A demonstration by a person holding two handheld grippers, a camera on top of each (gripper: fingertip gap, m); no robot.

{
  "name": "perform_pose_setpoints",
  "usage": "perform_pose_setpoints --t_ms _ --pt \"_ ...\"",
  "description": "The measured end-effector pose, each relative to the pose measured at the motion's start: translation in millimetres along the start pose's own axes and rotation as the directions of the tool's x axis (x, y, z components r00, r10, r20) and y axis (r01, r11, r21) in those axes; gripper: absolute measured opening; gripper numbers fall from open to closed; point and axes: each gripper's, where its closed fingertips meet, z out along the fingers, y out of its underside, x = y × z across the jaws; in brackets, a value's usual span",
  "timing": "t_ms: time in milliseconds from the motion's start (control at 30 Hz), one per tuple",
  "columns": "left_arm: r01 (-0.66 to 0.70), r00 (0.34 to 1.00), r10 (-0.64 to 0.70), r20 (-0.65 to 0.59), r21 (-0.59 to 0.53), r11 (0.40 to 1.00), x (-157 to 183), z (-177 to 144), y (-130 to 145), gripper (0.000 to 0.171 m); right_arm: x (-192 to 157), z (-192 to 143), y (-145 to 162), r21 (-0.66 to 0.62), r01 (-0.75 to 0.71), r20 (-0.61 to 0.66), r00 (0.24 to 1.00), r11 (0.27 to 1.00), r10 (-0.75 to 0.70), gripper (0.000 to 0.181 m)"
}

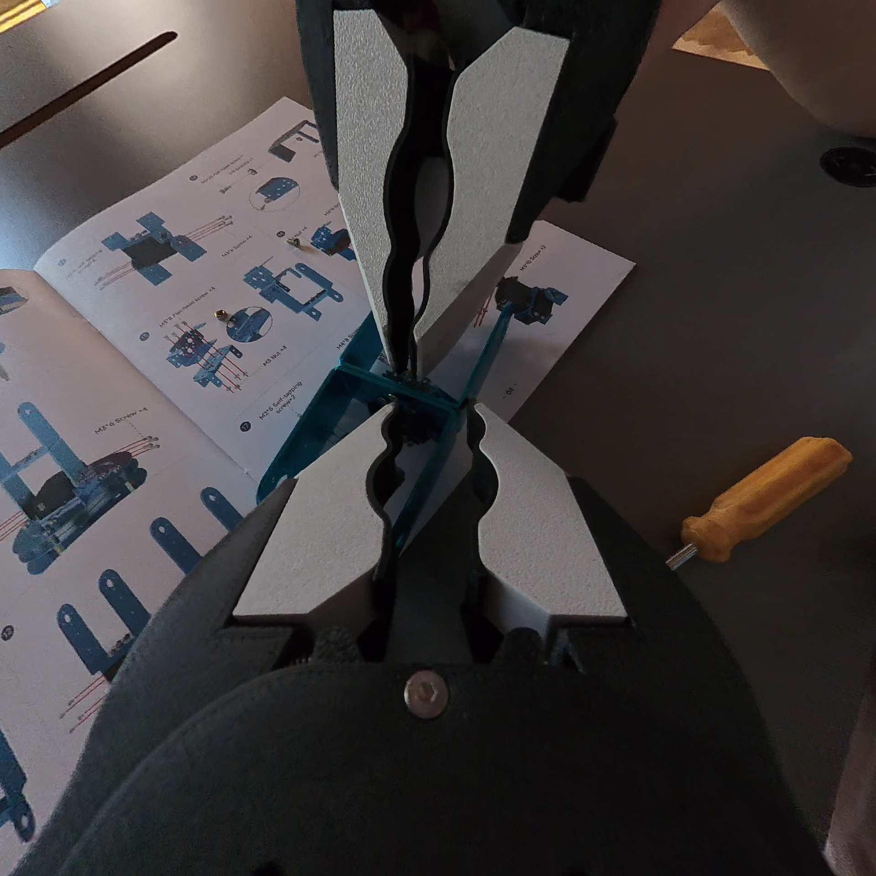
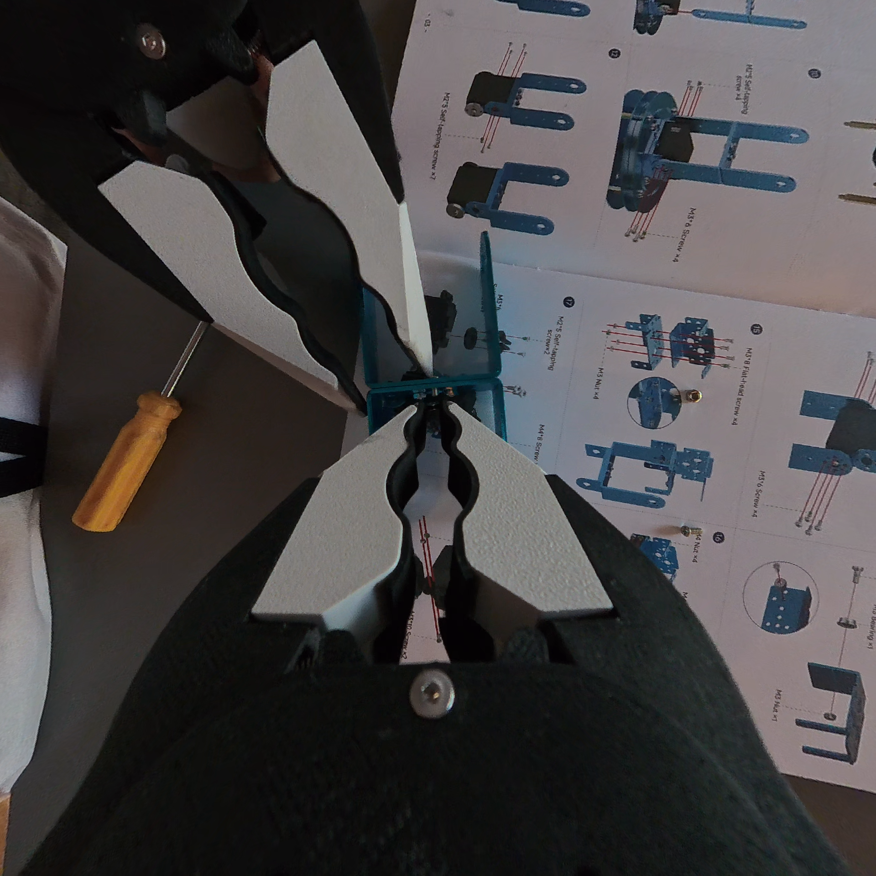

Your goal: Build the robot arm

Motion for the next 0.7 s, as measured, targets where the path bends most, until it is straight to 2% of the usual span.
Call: perform_pose_setpoints --t_ms 700 --pt "-0.085 0.995 0.086 0.060 -0.013 0.996 -1.1 2.4 1.0 0.025 3.1 1.8 -1.7 0.008 0.033 -0.016 0.999 0.999 -0.033 0.004"
